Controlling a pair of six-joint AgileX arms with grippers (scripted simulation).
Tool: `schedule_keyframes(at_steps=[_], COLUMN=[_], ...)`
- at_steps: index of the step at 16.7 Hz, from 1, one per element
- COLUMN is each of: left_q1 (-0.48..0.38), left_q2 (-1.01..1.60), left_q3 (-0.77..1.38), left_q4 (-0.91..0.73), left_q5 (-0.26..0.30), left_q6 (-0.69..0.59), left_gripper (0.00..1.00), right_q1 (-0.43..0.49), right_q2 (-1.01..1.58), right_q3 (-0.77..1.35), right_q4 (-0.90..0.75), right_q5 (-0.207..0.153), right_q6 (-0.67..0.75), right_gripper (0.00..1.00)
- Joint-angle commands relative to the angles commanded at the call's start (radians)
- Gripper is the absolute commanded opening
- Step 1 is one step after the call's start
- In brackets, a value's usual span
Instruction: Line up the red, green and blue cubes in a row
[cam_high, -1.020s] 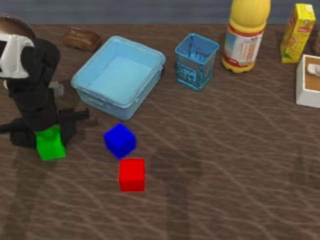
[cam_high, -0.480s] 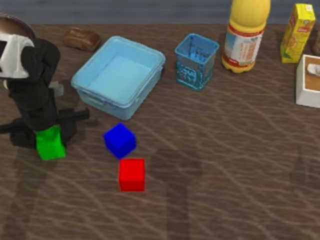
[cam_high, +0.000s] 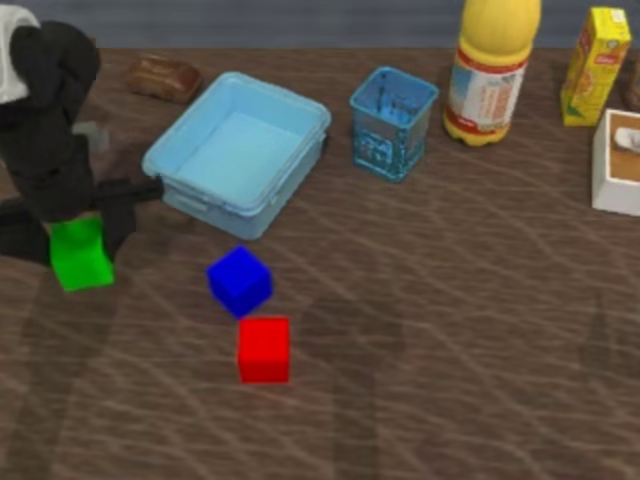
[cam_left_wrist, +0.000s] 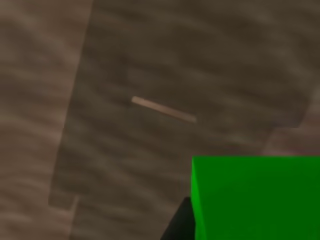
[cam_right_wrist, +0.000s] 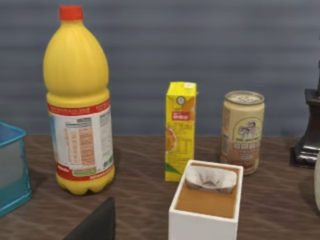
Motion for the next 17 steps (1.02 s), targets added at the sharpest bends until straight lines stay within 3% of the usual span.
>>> schedule_keyframes(at_steps=[8,11,17], left_q1=[-0.041,-0.167,-0.539], left_q2=[0.003,0.053,0.163], left_q3=[0.045,0.129,0.338], left_q4=[-0.039,-0.083,-0.187], left_q5=[0.000,-0.001,0.000], left_q6=[-0.026,-0.116,-0.352], left_gripper=[0.00,0.00,0.00], right_q1=[0.000,0.000,0.000], right_q2=[0.000,0.000,0.000], right_q3=[0.000,0.000,0.000], right_q4=[0.000,0.000,0.000], right_q5=[0.000,0.000,0.000], right_q6=[0.000,0.000,0.000], right_gripper=[1.00,1.00,1.00])
